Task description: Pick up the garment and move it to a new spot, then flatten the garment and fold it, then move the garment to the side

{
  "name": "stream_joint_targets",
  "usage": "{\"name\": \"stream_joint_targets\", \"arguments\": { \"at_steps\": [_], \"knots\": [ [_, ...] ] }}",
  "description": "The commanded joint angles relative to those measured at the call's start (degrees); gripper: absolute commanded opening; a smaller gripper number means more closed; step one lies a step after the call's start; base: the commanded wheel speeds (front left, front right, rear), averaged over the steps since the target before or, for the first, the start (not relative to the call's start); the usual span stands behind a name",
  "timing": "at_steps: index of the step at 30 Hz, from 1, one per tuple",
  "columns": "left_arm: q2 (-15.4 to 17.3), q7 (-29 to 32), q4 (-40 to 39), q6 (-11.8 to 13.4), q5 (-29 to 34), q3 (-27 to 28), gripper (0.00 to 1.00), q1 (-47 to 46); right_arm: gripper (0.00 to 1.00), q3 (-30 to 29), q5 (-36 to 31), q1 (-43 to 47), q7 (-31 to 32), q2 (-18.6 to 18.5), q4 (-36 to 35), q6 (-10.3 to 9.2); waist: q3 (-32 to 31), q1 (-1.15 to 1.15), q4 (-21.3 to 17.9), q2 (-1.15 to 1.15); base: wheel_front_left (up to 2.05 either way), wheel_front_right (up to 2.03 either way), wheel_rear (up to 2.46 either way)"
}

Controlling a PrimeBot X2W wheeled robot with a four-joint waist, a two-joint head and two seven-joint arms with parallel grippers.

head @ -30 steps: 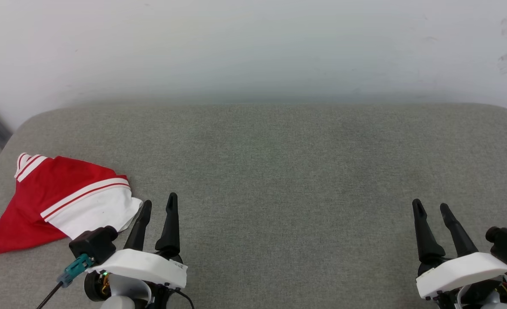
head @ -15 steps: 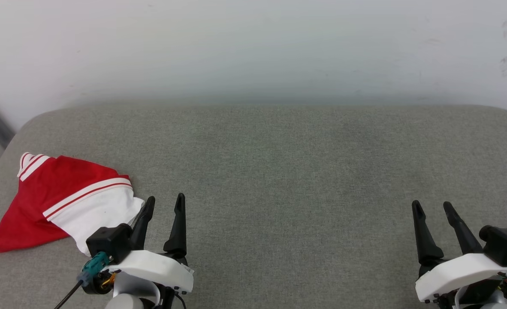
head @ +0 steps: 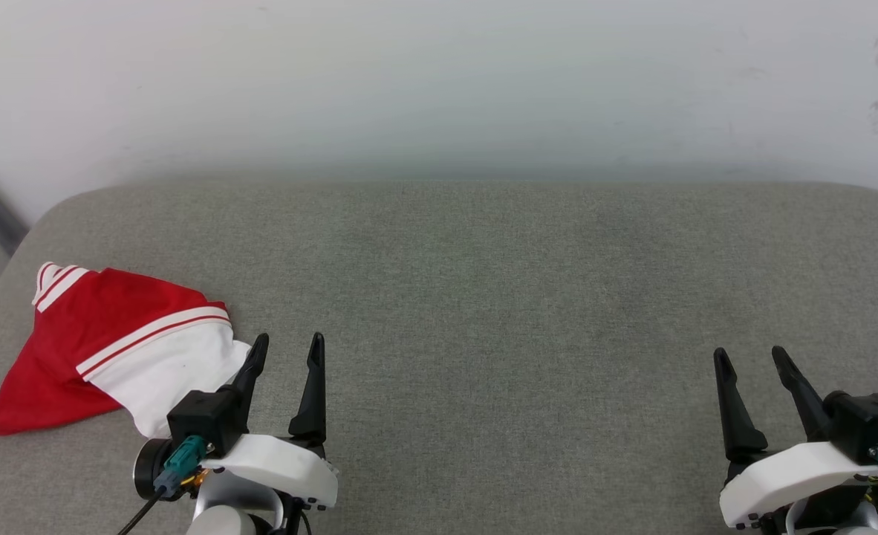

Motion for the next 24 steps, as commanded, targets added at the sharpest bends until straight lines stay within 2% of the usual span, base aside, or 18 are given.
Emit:
{"name": "stream_joint_targets", "arguments": {
  "at_steps": [1,24],
  "knots": [
    [0.3,-0.6,-0.1,0.3,1.3,-0.1,1.00,-1.0,1.00,-0.1,-1.1,0.6,-0.2,0.1,-0.6,-0.01,0.0,0.00,0.0,0.00,0.00,0.00,0.00],
    [0.0,-3.0,2.8,0.9,8.9,-0.1,1.00,-2.2,1.00,-1.9,-7.0,1.4,-0.5,0.1,-2.1,-0.03,0.2,0.00,0.4,0.00,0.00,0.00,0.00]
  ]
}}
